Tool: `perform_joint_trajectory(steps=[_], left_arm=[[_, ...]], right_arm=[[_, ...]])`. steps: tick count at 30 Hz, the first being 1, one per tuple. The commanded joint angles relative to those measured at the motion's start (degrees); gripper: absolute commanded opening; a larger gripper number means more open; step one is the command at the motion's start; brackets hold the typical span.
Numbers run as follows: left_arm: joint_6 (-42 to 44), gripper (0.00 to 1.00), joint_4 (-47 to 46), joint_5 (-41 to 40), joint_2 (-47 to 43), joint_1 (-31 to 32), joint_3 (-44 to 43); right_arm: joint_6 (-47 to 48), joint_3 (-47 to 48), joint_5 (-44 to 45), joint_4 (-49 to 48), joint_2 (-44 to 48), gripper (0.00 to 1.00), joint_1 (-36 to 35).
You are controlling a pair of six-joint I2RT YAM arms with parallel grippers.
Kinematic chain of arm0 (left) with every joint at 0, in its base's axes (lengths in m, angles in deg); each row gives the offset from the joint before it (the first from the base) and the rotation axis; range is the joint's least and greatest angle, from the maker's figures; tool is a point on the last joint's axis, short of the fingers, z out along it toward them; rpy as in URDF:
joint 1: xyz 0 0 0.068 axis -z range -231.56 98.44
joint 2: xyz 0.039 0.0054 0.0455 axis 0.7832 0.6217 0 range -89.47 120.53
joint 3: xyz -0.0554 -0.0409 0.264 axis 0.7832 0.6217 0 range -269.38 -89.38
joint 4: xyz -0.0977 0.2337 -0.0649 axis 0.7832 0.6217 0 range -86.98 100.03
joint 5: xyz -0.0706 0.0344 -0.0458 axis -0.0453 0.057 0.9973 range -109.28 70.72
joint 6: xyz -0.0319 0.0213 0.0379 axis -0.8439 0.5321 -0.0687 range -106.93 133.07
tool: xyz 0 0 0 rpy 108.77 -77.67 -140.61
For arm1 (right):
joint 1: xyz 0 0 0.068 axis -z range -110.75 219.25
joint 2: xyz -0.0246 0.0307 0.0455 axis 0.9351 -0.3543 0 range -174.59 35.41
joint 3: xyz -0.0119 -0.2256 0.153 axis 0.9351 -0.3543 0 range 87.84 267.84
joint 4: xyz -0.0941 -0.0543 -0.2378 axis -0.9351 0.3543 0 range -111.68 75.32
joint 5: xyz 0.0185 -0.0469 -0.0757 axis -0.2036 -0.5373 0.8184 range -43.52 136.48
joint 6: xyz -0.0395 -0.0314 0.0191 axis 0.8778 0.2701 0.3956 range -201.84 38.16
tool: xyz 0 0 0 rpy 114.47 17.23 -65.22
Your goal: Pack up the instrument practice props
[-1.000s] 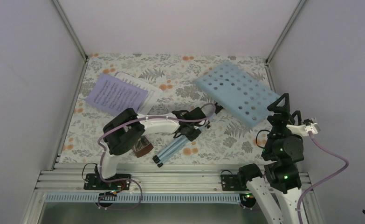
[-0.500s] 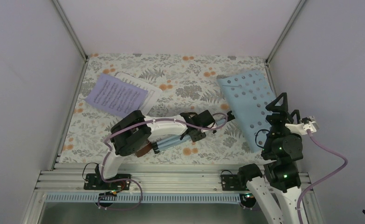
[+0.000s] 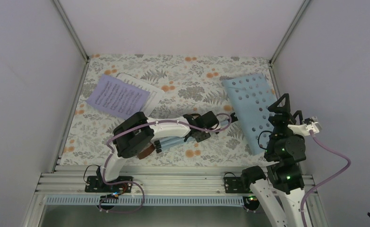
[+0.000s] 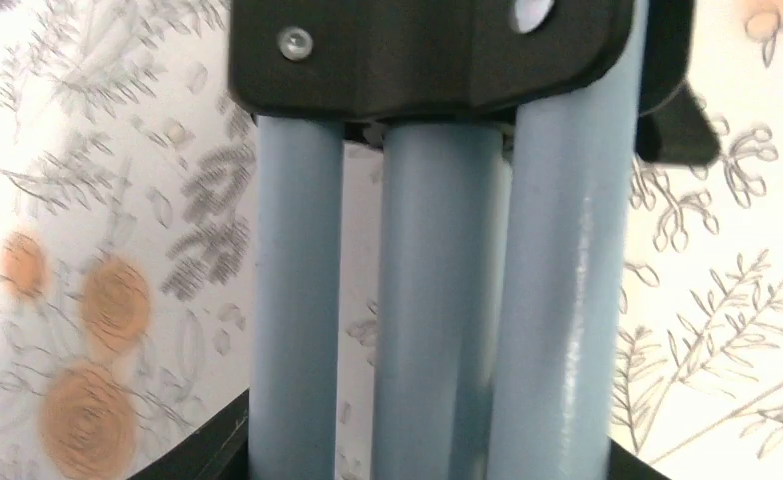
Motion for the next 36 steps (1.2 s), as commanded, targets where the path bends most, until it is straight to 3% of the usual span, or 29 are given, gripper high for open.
perform_joint_trajectory(steps=[1, 9, 13, 19, 23, 29, 36], left_arm=[[-1.22, 0.54, -10.55, -1.97, -1.02, 0.20, -2.25], [-1.62, 0.58, -11.00, -1.30, -1.59, 0.38, -1.56], [-2.41, 0.67, -13.01, 0.32, -4.49, 0.44, -0.63], [-4.25, 0.94, -15.94, 5.33, -13.20, 0.02, -0.72], [-6.02, 1.00, -17.62, 10.73, -20.00, -2.86, 0.06], [-9.44, 1.00, -16.23, 12.74, -29.71, -14.55, 5.99], [-14.08, 1.00, -12.83, 18.72, -45.58, -42.01, 13.28]], right_arm=[[0.09, -0.66, 0.69, -0.62, -0.08, 1.00, -0.16], [0.22, -0.92, 0.76, -0.68, 0.53, 1.00, -0.17], [3.07, -0.97, -1.77, -2.53, -0.06, 1.00, -0.15], [13.90, 1.14, -16.95, -6.96, -6.87, 1.00, -0.14], [17.15, 6.51, -26.31, -2.88, -17.48, 1.00, -0.21], [18.26, 13.46, -30.36, 1.86, -32.21, 1.00, 0.71], [17.47, 9.66, -45.04, -4.72, -39.05, 1.00, 14.42]])
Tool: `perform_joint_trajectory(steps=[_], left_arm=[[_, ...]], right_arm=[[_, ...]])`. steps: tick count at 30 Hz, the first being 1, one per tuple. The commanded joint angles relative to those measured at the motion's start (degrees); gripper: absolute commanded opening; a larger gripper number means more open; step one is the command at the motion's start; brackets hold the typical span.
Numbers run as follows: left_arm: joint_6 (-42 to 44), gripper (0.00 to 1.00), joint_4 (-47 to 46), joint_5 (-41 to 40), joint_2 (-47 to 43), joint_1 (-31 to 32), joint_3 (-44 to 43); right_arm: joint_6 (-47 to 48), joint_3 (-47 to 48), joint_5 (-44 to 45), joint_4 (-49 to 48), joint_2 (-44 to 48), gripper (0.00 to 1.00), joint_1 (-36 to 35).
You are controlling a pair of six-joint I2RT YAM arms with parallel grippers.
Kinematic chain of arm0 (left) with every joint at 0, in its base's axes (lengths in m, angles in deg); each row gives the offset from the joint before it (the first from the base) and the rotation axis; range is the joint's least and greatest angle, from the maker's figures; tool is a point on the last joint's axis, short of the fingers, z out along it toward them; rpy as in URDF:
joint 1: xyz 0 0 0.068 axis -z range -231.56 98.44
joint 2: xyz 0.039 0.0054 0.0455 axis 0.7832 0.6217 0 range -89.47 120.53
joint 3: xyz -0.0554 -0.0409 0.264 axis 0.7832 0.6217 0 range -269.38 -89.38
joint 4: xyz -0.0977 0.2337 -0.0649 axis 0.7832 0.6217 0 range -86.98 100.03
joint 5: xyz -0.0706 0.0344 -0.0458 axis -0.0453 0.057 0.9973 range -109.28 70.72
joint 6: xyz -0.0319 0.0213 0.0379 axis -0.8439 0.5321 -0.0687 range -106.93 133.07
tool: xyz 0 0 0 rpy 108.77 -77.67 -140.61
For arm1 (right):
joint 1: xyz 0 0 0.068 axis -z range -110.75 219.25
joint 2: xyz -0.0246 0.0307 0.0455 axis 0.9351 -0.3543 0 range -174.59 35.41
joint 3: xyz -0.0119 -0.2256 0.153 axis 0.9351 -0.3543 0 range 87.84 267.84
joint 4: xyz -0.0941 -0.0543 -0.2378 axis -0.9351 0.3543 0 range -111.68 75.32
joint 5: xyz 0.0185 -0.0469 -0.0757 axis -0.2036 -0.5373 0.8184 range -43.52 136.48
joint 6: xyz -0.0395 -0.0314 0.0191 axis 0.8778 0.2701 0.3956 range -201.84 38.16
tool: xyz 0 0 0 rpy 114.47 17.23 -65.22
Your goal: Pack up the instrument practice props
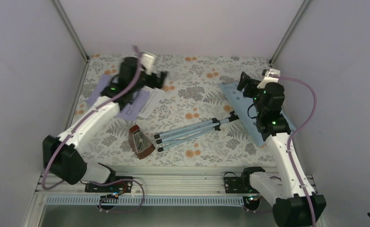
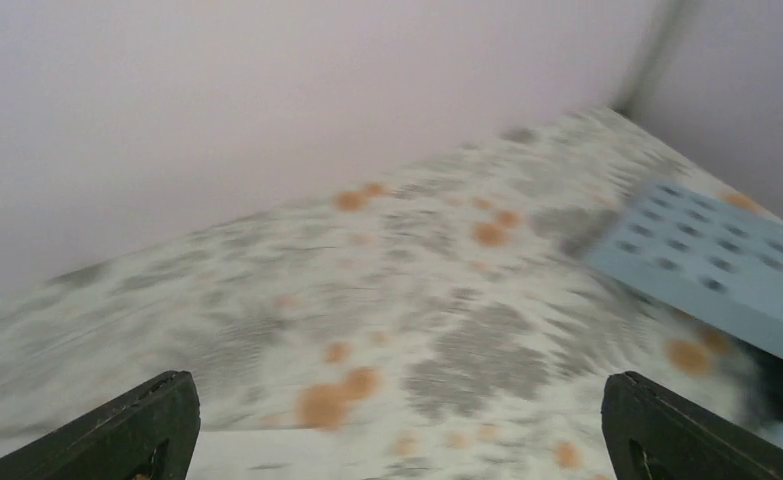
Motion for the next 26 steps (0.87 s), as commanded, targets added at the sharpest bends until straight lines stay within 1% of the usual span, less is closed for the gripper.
perform_joint_trajectory(steps=[1, 2, 3, 5, 7, 9, 11, 13, 16, 18, 22, 26], left_arm=[[-4.21, 1.00, 2.58, 4.26, -8.88, -15.35, 3.15], [-4.82, 1.00, 2.64, 4.97, -10.57, -20.08, 4.34], [-5.69, 1.00, 2.50, 5.91, -12.10, -26.36, 5.90], [-7.55, 1.00, 1.06, 8.82, -14.99, -35.95, 9.52], [-10.51, 1.00, -1.68, 10.19, -17.68, -44.73, 14.11], [-13.86, 1.00, -4.82, 7.70, -20.27, -50.46, 19.35], [-16.05, 1.00, -10.00, 1.34, -23.22, -51.80, 26.67], [-17.05, 1.00, -18.60, -1.93, -25.51, -51.76, 34.34], [-16.28, 1.00, -28.71, -2.26, -26.21, -51.65, 43.56], [-14.20, 1.00, -33.20, -0.66, -25.34, -51.36, 46.70], [-9.75, 1.00, -38.05, 0.71, -23.01, -49.95, 49.58], [-9.33, 1.00, -43.48, 1.57, -22.10, -48.31, 52.63]], right_arm=[[-0.08, -2.99, -12.91, -4.82, -4.13, 1.00, 9.18], [-0.44, -3.83, -14.30, -5.91, -5.32, 1.00, 10.98], [-0.71, -4.74, -15.60, -7.75, -6.22, 1.00, 12.82], [-1.53, -7.51, -17.71, -11.44, -6.73, 1.00, 16.12], [-1.62, -11.08, -17.46, -16.26, -5.33, 1.00, 18.11], [-0.06, -15.15, -14.88, -22.06, -3.28, 1.00, 18.30], [2.09, -19.86, -13.18, -29.55, -1.36, 1.00, 18.30], [3.99, -26.01, -12.02, -38.08, -0.20, 1.00, 18.26], [6.21, -31.28, -11.32, -48.15, -0.91, 1.00, 18.30], [6.75, -32.78, -11.52, -51.86, -2.42, 1.00, 18.30], [6.79, -33.97, -11.91, -55.07, -5.96, 1.00, 18.31], [7.48, -36.51, -11.83, -59.91, -8.36, 1.00, 18.27]])
